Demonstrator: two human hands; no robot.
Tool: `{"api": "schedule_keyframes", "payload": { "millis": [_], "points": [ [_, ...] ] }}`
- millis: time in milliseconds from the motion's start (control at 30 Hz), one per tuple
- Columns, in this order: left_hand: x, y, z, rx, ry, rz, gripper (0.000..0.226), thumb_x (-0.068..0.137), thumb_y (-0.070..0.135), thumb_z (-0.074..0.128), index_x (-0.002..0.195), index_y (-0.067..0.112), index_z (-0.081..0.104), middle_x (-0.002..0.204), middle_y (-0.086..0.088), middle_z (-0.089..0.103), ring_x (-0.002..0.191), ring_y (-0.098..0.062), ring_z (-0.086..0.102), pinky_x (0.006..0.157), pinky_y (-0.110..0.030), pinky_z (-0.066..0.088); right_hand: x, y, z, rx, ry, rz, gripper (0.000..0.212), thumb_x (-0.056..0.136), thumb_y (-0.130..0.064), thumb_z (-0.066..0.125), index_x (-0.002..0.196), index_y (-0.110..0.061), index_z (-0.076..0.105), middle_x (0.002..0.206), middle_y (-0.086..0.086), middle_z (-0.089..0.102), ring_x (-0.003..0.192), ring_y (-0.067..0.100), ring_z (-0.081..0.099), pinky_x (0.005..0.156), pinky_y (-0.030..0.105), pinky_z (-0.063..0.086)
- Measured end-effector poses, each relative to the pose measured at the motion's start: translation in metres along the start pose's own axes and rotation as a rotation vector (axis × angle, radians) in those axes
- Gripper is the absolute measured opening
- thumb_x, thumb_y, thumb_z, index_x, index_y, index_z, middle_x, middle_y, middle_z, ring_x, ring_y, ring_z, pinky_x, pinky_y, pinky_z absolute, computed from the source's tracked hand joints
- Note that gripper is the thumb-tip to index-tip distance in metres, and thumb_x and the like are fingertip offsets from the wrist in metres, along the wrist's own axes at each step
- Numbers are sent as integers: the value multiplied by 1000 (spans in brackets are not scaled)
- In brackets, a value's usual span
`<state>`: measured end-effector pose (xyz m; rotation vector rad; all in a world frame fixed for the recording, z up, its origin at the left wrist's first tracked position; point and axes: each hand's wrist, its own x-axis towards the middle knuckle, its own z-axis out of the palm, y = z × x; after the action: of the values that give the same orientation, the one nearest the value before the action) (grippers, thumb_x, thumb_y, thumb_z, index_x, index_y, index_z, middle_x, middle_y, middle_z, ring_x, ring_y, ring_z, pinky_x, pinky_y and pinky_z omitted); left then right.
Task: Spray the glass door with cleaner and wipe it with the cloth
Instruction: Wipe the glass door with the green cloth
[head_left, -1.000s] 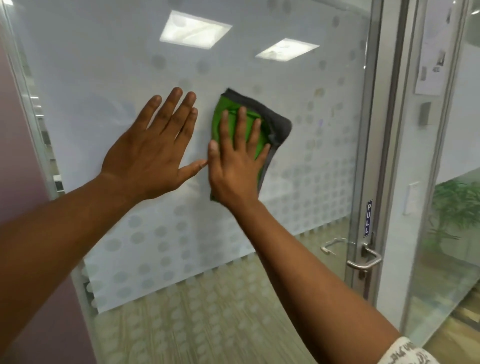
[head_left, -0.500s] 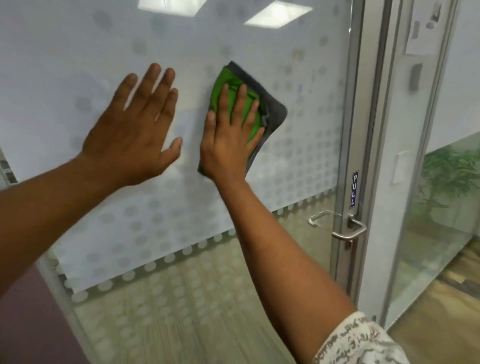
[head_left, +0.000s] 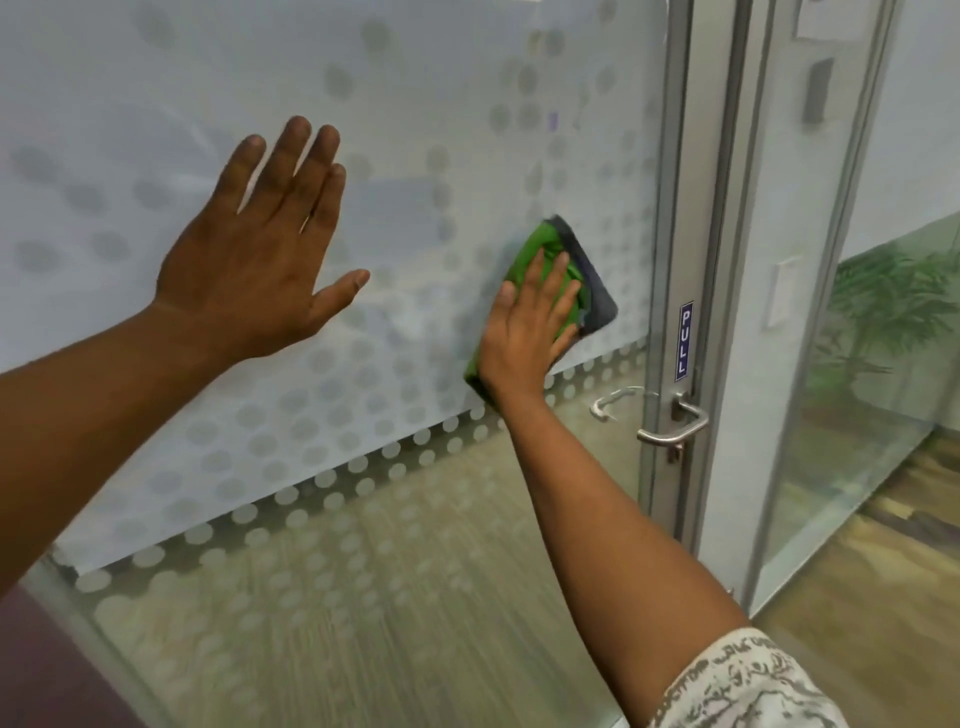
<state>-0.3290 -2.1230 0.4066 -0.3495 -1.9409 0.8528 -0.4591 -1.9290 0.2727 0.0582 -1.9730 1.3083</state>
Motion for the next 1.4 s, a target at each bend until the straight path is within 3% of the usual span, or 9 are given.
{"api": "schedule_keyframes", "payload": {
  "millis": [100, 267, 400, 533, 700, 833, 933, 1200, 1400],
  "points": [
    [1, 1, 2, 20, -9, 2, 89, 99, 61, 16, 159, -5, 9, 168, -22, -7, 157, -36, -9, 127, -54, 2, -13, 35, 2, 61, 5, 201, 59, 102, -49, 10, 158, -33, -2, 167, -8, -11, 154, 21, -11, 119, 63, 0],
    [0, 2, 4, 27, 19, 0, 89, 100, 61, 19, 158, -5, 10, 168, -23, -7, 157, -38, -7, 127, -56, 3, -40, 50, 9, 111, 46, 256, 62, 100, -51, 8, 158, -31, 3, 167, -9, -9, 154, 19, -11, 121, 59, -1],
    [0, 2, 4, 9, 14, 0, 89, 99, 61, 18, 159, -4, 9, 168, -22, -7, 157, -38, -7, 127, -55, 1, -59, 37, 16, 62, 9, 64, 58, 100, -54, 3, 154, -37, -12, 167, -5, -15, 152, 23, -20, 120, 60, -9],
    [1, 2, 4, -22, 18, -8, 90, 97, 61, 19, 159, -4, 9, 169, -22, -7, 157, -37, -8, 127, -52, -4, -37, 30, 11, 10, -1, -57, 58, 102, -51, 6, 157, -36, -6, 167, -5, -11, 153, 24, -18, 119, 62, -8],
    [1, 2, 2, -19, -13, -14, 90, 97, 62, 17, 159, -3, 6, 169, -21, -7, 157, -37, -8, 127, -53, -3, -2, 34, 3, 78, 46, 111, 56, 104, -49, 14, 158, -37, 3, 168, -9, -7, 154, 21, -11, 120, 60, -7],
    [0, 3, 0, -2, -22, -13, 89, 98, 61, 15, 159, -3, 6, 168, -22, -6, 157, -38, -7, 127, -54, 0, -16, 59, 3, 122, 63, 393, 56, 104, -49, 11, 158, -35, 7, 168, -9, -4, 154, 22, -7, 120, 59, -1],
    [1, 3, -1, 8, -15, -16, 88, 98, 60, 14, 159, -3, 7, 168, -22, -6, 157, -38, -7, 127, -54, 0, -36, 66, 3, 144, 27, 464, 54, 107, -44, 16, 159, -32, 6, 168, -8, -6, 154, 22, -9, 121, 58, 0],
    [1, 3, 0, 28, -20, -16, 88, 99, 59, 12, 159, -4, 7, 168, -22, -8, 157, -38, -9, 127, -54, 2, -43, 10, 13, 80, -23, 13, 60, 100, -55, 6, 157, -38, -4, 167, -6, -15, 152, 27, -22, 116, 67, -10],
    [0, 2, -1, 25, -19, -11, 87, 99, 59, 12, 159, -3, 4, 168, -23, -8, 157, -38, -9, 127, -54, 2, -8, -75, 5, -34, -14, -466, 58, 104, -44, 23, 159, -26, 15, 168, 3, 0, 154, 32, -12, 116, 66, -9]
  ]
}}
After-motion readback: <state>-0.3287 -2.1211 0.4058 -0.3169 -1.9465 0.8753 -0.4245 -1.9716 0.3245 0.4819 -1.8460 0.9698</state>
